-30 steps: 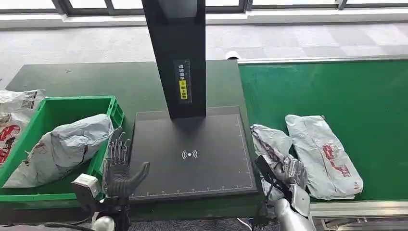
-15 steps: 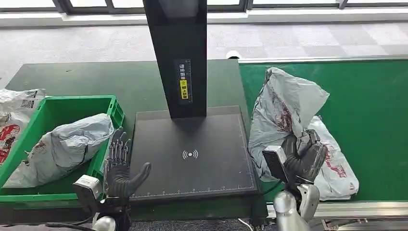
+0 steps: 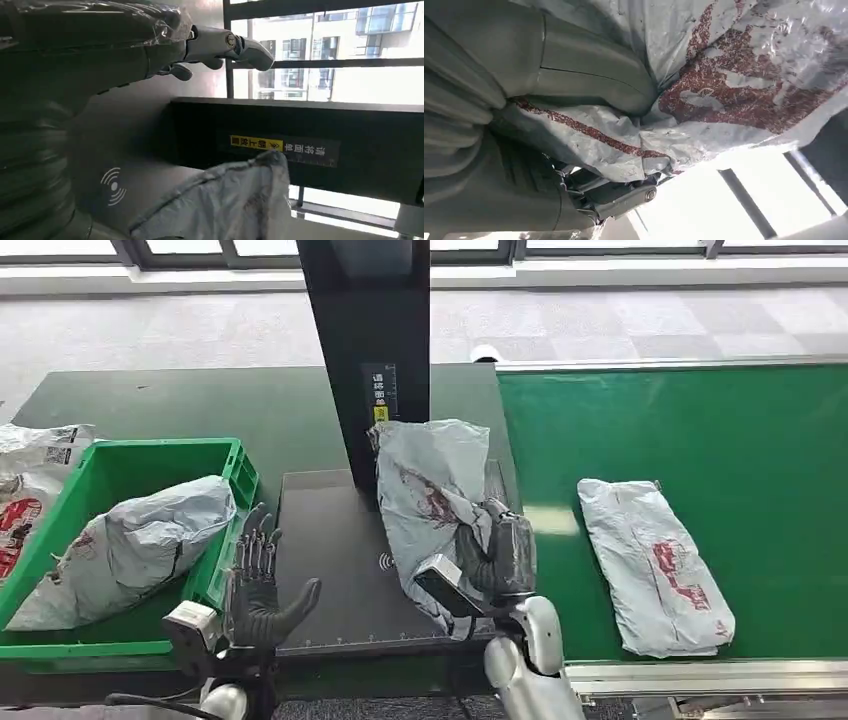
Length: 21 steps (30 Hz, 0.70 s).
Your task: Moved the parcel from conveyor to table for the left to box.
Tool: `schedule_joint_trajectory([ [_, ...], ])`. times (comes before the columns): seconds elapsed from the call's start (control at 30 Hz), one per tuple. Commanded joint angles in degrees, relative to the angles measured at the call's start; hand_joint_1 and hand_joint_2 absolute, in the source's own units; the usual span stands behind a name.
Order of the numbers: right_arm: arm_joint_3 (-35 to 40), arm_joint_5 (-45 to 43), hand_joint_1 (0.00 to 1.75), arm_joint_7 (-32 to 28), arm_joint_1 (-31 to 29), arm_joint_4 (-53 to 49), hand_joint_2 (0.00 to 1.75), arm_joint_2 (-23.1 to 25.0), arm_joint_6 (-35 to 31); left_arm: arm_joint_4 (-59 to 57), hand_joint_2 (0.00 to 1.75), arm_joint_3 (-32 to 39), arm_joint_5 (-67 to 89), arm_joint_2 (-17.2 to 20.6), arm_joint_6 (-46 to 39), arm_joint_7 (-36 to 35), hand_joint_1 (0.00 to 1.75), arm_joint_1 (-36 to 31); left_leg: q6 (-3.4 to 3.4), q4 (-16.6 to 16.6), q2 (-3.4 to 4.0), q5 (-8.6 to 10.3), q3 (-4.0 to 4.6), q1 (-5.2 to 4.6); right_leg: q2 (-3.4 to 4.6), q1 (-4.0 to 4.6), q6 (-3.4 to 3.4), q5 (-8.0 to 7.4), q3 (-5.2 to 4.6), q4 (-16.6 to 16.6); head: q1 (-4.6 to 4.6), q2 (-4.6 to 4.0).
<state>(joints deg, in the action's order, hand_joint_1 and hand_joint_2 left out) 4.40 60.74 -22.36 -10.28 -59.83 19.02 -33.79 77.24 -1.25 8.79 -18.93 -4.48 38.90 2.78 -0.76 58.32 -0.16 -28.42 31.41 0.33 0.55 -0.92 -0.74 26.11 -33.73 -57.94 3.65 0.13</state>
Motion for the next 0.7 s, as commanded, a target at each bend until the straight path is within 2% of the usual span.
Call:
schedule_joint_trajectory([
  [0.03, 5.0, -0.6, 1.75, 0.6, -6.2, 17.3, 1.75, -1.6, -0.3, -4.9, 1.75, 2.2, -0.4, 0.3, 0.3, -0.1, 0.00, -4.5, 0.01, -0.1, 0.01, 0.04, -0.04, 0.02, -0.03, 0.03, 0.04, -0.05, 0.07, 0.1, 0.00, 0.00],
  [0.7, 5.0, -0.7, 1.75, 0.9, -6.9, 18.8, 1.75, -1.7, 0.3, -4.8, 1.75, 2.2, -0.4, 0.2, 0.2, -0.1, 0.00, -4.4, 0.02, 0.0, -0.04, 0.03, 0.02, 0.00, -0.08, 0.01, 0.03, -0.03, 0.01, 0.1, 0.00, 0.00],
])
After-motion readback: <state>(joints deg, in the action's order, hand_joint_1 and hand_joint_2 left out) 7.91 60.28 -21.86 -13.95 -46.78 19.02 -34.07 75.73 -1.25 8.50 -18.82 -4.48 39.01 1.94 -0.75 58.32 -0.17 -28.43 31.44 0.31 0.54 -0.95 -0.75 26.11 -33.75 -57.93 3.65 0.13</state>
